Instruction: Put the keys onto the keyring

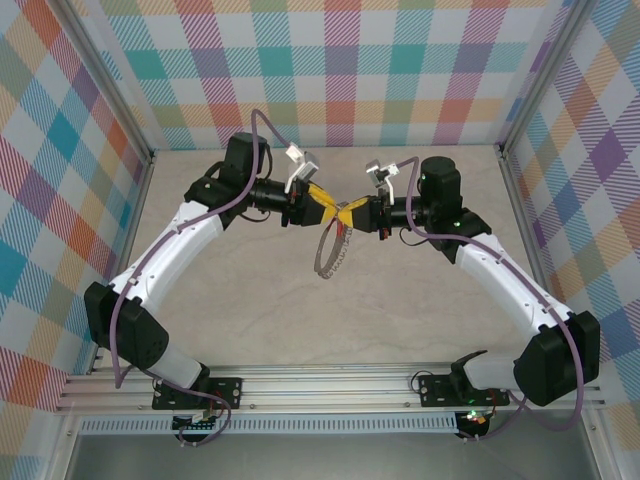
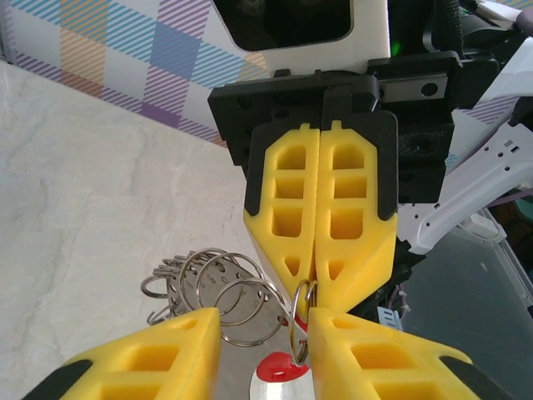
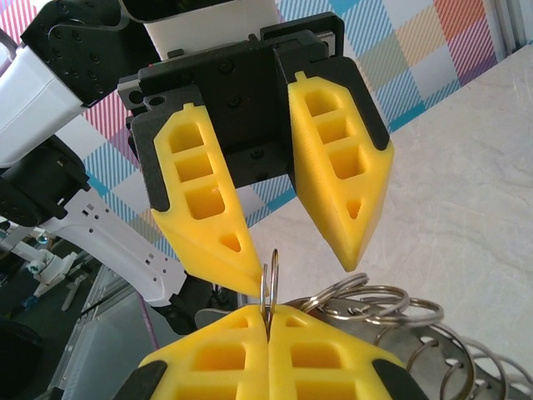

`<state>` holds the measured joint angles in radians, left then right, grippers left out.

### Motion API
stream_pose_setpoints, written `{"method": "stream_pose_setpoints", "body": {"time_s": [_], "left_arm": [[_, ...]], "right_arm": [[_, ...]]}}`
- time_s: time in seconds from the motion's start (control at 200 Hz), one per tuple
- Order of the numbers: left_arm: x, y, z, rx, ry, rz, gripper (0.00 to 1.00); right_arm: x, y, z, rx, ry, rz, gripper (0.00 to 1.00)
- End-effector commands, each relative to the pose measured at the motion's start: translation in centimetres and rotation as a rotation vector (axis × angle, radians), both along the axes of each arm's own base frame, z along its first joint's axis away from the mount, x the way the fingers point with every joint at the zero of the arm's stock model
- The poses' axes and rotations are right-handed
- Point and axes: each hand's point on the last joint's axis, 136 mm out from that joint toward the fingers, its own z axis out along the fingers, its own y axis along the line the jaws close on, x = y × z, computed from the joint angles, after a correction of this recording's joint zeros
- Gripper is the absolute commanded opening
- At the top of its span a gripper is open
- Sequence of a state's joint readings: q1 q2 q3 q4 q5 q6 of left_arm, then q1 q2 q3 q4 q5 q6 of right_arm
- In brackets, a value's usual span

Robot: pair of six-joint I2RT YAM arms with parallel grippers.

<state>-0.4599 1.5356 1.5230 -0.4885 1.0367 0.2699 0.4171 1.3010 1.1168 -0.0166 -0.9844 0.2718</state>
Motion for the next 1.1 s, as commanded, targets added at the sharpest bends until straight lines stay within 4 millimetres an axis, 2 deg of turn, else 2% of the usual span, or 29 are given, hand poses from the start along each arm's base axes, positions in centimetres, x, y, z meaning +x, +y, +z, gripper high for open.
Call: {"method": "stream_pose_setpoints", "body": {"time_s": [0.0, 0.23, 0.415, 0.47, 0.53, 0.645, 0.79, 0.95, 1.095], "left_arm": [[0.0, -0.1, 1.4, -0.034, -0.018, -0.027, 0.32], [0.1, -0.2, 1.5, -0.039, -0.013, -0.033, 0.28], [-0.1, -0.3, 1.3, -0.039, -0.003, -0.044, 0.13], [-0.1, -0.2, 1.3, -0.039, -0.001, -0.047, 0.11], [-0.3, -0.2, 1.2, -0.035, 0.002, -0.051, 0.13], [-0.5, -0.1, 1.0, -0.026, 0.009, -0.060, 0.23], [-0.8, -0.1, 0.9, -0.021, 0.012, -0.069, 0.25], [-0.7, -0.1, 0.7, -0.018, 0.019, -0.074, 0.19], [-0.7, -0.2, 0.6, -0.019, 0.024, -0.078, 0.04]], "right_arm": [[-0.1, 0.0, 1.9, 0.037, -0.075, 0.035, 0.00], [0.1, 0.2, 1.9, 0.043, -0.073, 0.036, 0.00], [0.2, 0.2, 1.8, 0.043, -0.070, 0.034, 0.00], [0.3, 0.2, 1.8, 0.042, -0.070, 0.030, 0.00], [0.3, 0.2, 1.8, 0.042, -0.071, 0.029, 0.00], [0.4, 0.1, 1.7, 0.041, -0.071, 0.023, 0.00], [0.5, 0.0, 1.7, 0.041, -0.072, 0.017, 0.00], [0.7, -0.1, 1.6, 0.041, -0.072, 0.010, 0.00], [0.8, -0.1, 1.5, 0.043, -0.067, 0.011, 0.00]]}}
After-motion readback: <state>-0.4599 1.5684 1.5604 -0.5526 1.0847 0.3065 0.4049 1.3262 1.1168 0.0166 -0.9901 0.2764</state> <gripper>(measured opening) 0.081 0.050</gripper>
